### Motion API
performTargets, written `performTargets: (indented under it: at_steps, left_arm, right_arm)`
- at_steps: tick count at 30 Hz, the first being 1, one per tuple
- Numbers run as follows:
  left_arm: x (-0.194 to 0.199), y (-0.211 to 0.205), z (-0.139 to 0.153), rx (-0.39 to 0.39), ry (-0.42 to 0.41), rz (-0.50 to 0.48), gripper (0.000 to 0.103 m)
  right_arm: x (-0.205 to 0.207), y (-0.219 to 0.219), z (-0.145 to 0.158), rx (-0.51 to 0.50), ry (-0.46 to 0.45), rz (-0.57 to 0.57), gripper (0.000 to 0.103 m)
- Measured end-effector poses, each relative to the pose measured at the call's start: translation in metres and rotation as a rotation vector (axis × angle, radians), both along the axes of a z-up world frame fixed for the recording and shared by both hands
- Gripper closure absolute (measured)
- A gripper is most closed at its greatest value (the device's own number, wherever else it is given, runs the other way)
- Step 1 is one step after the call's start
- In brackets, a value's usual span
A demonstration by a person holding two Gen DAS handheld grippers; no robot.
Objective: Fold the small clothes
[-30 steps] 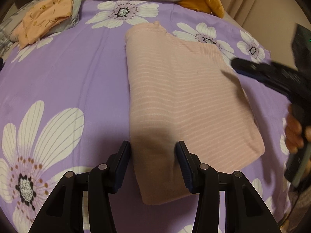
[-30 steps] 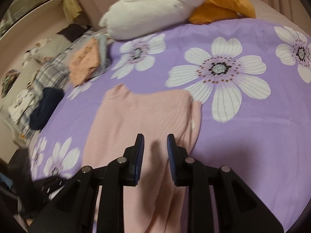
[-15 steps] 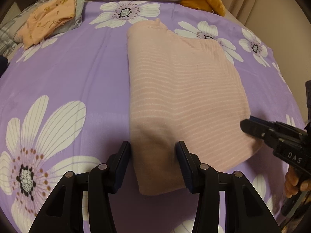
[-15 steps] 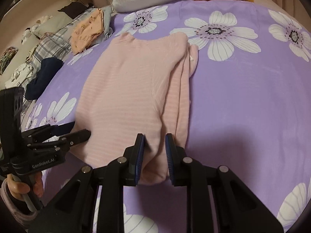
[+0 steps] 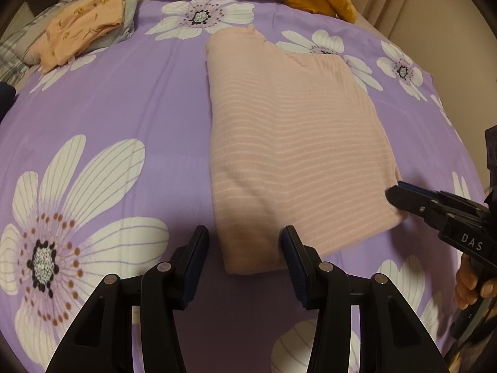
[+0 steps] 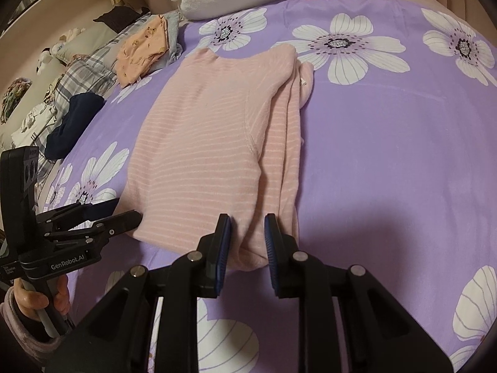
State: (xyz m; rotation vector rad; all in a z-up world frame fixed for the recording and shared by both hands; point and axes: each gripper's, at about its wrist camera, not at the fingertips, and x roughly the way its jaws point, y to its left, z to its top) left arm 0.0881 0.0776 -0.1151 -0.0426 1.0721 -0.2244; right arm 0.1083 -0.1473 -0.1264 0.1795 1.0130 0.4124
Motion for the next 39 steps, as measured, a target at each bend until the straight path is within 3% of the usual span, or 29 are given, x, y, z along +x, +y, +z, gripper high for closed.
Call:
performTargets:
  at_steps: [39]
  left_arm:
    - [-0.013,-0.003,0.000,0.010,0.000,0.002,0.055]
  right_arm:
    - [-0.007,-0.003,0.000,0.006,0.003,-0.002,0.080]
